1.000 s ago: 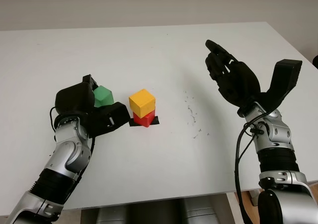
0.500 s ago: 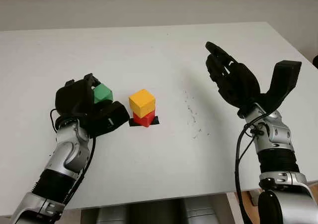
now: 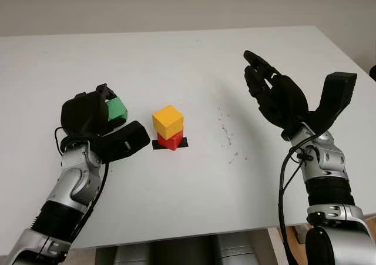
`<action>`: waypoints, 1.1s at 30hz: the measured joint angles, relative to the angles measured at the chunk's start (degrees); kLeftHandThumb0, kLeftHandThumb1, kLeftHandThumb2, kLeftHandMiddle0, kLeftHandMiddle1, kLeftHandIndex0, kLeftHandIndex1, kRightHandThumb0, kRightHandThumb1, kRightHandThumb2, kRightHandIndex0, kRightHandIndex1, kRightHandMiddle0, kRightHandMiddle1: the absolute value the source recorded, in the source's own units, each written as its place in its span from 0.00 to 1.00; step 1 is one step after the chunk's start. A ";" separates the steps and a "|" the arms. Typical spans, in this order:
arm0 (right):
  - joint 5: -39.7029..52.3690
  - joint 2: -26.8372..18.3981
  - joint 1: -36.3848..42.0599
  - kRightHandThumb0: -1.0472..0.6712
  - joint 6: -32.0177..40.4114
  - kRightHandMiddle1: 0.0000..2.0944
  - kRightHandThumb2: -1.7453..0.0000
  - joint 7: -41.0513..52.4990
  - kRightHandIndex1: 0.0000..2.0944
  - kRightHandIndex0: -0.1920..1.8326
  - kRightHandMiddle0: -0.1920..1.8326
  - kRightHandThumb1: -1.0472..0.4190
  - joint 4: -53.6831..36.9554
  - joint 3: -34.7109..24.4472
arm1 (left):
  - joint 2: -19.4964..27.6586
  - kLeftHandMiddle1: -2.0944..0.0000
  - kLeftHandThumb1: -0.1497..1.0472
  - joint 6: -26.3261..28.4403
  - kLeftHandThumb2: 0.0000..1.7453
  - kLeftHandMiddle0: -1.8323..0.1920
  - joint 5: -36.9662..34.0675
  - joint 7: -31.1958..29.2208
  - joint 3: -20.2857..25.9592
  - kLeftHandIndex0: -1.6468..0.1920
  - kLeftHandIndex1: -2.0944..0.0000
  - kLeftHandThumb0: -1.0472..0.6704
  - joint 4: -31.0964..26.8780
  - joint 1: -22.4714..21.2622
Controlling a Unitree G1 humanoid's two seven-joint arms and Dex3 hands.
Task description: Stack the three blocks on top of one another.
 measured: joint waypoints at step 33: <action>-1.26 0.17 -1.13 0.26 -0.44 0.09 0.71 0.66 0.02 0.02 0.05 0.00 -0.93 2.52 | 14.45 0.98 0.98 -0.49 0.03 0.68 -21.07 -39.33 10.75 0.68 0.30 0.40 -17.09 -15.90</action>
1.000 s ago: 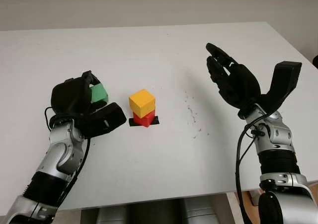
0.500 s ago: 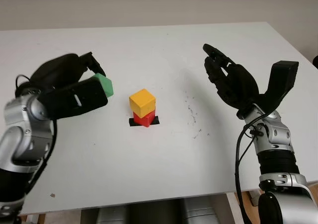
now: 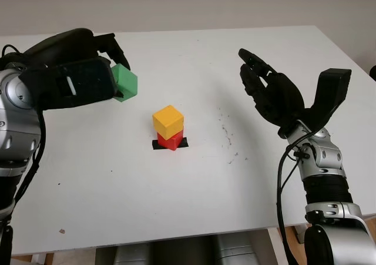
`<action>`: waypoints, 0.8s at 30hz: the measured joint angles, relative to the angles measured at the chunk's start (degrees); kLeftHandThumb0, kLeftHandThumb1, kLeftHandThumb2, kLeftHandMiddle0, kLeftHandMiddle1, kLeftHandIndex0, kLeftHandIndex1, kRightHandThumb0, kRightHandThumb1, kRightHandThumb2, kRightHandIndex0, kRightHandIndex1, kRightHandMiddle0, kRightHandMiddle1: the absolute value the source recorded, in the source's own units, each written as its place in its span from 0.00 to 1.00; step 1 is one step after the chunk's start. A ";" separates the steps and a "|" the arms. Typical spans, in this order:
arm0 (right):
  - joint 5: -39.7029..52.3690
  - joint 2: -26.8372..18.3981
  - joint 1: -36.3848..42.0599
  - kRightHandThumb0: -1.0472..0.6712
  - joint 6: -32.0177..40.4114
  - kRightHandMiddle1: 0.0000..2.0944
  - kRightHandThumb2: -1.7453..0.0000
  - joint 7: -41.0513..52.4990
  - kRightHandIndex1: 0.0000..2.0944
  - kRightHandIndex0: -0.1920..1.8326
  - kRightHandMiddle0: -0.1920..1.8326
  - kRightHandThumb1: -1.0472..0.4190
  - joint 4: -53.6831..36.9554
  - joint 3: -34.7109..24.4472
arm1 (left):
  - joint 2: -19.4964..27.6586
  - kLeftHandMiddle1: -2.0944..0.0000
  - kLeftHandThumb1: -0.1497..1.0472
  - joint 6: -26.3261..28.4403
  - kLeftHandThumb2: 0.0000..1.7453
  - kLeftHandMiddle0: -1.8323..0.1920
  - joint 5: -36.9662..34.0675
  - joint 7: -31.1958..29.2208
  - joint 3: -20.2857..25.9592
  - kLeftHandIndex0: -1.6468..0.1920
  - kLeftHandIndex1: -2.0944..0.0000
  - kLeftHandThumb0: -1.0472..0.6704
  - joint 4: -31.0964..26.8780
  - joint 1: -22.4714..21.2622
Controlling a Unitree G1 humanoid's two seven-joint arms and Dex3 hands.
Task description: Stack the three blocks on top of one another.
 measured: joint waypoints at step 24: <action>0.02 0.67 0.04 0.26 0.27 0.05 0.70 -0.02 0.02 0.02 0.07 0.00 -3.47 1.05 | -12.27 0.98 1.00 8.31 0.04 0.74 -21.59 8.23 4.93 0.71 0.27 0.37 -6.45 6.83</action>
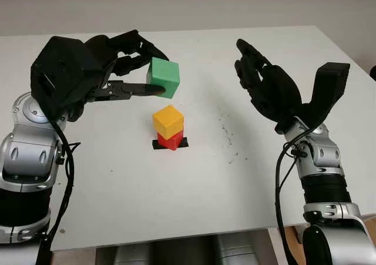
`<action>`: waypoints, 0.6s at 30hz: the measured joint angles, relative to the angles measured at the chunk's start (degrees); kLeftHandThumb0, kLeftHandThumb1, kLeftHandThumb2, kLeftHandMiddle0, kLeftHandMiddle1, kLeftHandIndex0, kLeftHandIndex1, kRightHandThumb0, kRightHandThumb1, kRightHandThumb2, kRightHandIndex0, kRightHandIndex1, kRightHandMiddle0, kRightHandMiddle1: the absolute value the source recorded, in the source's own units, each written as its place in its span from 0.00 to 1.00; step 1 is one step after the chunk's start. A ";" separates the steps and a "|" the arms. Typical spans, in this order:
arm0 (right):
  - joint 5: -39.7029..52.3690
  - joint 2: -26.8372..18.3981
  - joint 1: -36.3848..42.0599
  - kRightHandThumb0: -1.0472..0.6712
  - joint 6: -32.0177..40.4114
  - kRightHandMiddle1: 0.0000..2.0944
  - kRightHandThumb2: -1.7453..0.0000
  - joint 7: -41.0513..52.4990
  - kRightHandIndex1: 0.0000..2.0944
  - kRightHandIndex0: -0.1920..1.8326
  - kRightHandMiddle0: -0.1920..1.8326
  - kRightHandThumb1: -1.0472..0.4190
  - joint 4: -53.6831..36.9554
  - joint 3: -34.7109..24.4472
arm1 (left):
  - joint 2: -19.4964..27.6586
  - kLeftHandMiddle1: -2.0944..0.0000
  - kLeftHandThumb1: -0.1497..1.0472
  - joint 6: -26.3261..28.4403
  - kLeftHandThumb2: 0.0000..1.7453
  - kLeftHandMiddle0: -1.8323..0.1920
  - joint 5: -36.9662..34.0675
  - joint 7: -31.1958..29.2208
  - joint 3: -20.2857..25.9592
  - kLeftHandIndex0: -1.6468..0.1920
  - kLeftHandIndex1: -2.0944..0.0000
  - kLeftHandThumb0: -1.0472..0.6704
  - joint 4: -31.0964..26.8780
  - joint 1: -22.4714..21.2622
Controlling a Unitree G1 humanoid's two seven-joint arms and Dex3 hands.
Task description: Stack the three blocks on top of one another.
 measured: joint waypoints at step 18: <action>0.36 0.10 0.07 0.26 0.08 0.04 0.67 -0.13 0.03 0.02 0.08 0.00 0.00 -0.05 | -4.15 0.98 1.00 -0.94 0.04 0.76 -3.76 4.64 -0.54 0.68 0.24 0.37 -0.10 4.84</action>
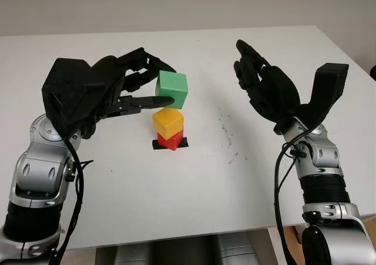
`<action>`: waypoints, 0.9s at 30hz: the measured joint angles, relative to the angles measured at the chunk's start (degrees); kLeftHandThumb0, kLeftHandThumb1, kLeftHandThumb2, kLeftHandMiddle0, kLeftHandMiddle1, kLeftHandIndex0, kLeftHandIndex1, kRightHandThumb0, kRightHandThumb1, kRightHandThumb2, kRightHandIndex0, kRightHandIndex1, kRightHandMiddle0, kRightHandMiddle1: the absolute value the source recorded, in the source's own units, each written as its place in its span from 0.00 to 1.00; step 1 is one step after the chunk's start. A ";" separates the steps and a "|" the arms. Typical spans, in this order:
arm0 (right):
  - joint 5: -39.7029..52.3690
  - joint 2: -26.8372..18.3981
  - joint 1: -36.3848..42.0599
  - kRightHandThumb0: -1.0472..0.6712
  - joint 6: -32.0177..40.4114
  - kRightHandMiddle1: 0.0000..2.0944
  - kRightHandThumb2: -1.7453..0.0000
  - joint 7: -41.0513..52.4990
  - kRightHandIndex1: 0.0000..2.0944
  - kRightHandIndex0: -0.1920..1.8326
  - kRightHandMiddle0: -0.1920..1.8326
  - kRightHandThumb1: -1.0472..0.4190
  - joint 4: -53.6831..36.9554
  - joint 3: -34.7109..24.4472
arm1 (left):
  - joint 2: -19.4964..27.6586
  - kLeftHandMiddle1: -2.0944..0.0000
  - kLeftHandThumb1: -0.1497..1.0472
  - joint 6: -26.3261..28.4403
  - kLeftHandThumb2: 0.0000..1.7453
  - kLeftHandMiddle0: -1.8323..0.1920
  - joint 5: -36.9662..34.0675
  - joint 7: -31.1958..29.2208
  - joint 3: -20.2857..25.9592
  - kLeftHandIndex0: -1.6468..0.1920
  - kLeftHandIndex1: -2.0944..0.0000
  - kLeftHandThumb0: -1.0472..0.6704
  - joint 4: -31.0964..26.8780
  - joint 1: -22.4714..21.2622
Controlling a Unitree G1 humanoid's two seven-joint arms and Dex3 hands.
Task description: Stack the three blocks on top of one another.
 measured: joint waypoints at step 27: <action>0.59 0.44 0.00 0.21 0.87 0.02 0.68 -0.60 0.02 0.01 0.03 0.00 -0.33 -0.36 | -1.55 0.98 0.99 -3.25 0.03 0.75 1.84 4.93 -1.73 0.66 0.24 0.38 6.11 1.57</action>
